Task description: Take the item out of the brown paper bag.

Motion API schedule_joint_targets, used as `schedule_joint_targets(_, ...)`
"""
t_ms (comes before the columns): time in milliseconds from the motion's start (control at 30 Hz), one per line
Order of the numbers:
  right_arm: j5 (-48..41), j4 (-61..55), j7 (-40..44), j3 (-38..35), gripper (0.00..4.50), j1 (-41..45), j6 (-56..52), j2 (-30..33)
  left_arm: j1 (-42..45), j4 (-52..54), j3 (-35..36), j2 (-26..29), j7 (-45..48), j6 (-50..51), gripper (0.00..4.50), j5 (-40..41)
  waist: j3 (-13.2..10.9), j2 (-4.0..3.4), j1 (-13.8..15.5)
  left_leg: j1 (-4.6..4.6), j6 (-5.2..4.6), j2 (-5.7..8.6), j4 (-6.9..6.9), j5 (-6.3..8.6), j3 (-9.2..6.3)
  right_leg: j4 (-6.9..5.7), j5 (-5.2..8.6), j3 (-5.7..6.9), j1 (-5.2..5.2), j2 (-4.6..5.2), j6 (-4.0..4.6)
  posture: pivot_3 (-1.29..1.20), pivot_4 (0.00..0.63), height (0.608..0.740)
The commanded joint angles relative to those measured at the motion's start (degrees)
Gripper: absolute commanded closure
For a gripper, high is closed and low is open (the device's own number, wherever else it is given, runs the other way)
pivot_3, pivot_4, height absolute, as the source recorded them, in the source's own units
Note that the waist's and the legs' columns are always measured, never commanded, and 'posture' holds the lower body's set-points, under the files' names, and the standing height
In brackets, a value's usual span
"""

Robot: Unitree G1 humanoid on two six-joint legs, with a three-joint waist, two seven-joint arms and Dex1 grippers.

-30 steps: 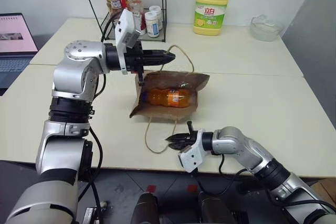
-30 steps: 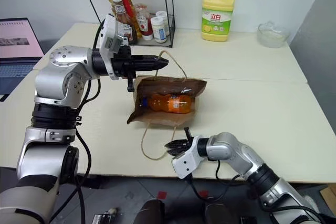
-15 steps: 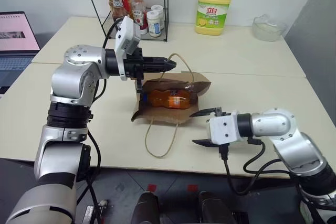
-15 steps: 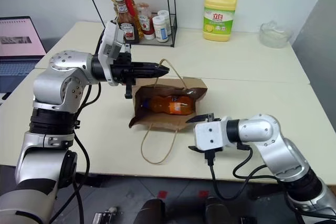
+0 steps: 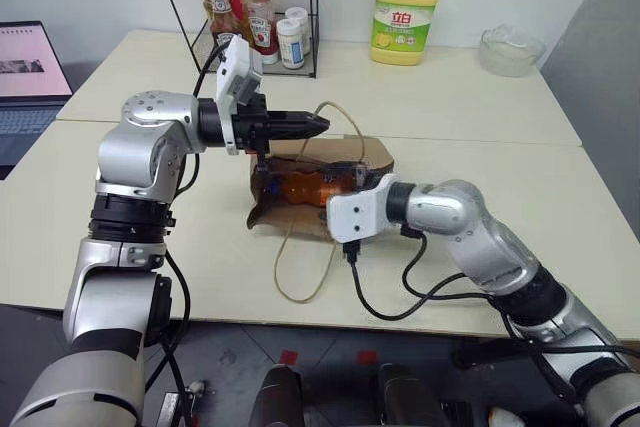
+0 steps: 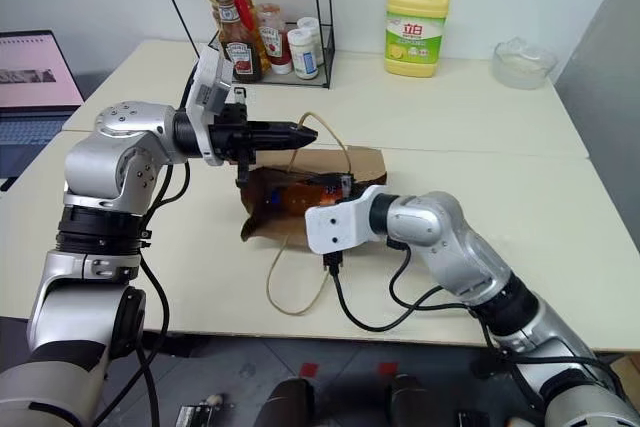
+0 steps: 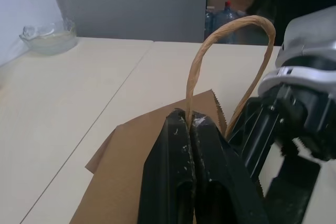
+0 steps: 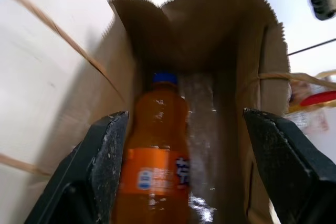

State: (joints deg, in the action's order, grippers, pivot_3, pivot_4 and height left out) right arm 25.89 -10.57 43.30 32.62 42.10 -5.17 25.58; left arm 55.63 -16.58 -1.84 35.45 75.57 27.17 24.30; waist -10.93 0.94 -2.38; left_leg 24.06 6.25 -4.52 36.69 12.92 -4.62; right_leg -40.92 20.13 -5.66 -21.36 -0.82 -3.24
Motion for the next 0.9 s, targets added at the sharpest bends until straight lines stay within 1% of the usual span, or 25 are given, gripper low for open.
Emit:
schedule_joint_targets(33, 4.81, 2.85, -2.31, 2.38, 0.85, 1.02, 4.32, -1.12, 2.41, -0.06, 2.02, 0.34, -0.67, 0.58, 4.5, 1.16, 0.0, 0.0, -0.01, 0.01, 0.0, 0.0, 0.0, 0.0, 0.0, 0.0, 0.0, 0.0, 0.0, 0.0, 0.0, 0.0, 0.15, 0.74)
schedule_joint_targets(167, 7.97, 6.35, -3.24, 3.65, 0.85, 1.28, 4.37, -3.71, 3.01, -0.45, 2.18, 0.05, -1.2, 1.04, 4.5, 1.39, 0.0, 0.0, 0.01, 0.03, 0.06, 0.01, 0.0, -0.03, 0.0, 0.02, 0.0, 0.0, 0.0, 0.02, 0.0, 0.0, 0.15, 0.74)
schedule_joint_targets(400, 10.49, 12.31, -2.82, 3.05, 0.85, 4.29, -1.55, -11.37, 3.19, 0.07, 2.07, -0.29, -1.46, 1.24, 4.5, 1.74, 0.0, 0.0, -0.3, 0.01, 0.09, 0.0, -0.01, -0.05, -0.01, -0.03, 0.0, 0.01, -0.01, 0.01, 0.0, 0.0, 0.15, 0.74)
schedule_joint_targets(600, 12.94, 16.69, -0.99, 4.66, 0.85, 5.31, -4.53, -13.58, 3.02, 0.57, 2.06, -0.64, -1.64, 1.19, 4.5, 1.81, 0.0, -0.01, -0.25, 0.02, 0.09, 0.01, -0.02, -0.05, -0.01, -0.01, 0.0, 0.03, 0.01, 0.02, 0.0, 0.0, 0.15, 0.74)
schedule_joint_targets(767, 15.56, 21.97, -2.59, 4.48, 0.85, 8.51, -7.23, -15.78, 2.59, 1.11, 2.04, -0.88, -1.81, 1.06, 4.5, 1.88, -0.01, -0.01, -0.57, 0.01, 0.09, 0.0, -0.02, -0.05, -0.01, -0.03, 0.0, 0.02, -0.01, 0.02, 0.0, 0.0, 0.15, 0.74)
schedule_joint_targets(900, 15.42, 24.68, -3.15, 4.45, 0.85, 10.31, -7.0, -17.32, 2.32, 1.43, 2.1, -1.12, -2.01, 0.93, 4.5, 1.94, -0.01, -0.01, -0.69, 0.0, 0.09, 0.0, -0.04, -0.05, -0.01, -0.04, 0.0, 0.02, -0.03, 0.01, 0.0, 0.0, 0.15, 0.74)
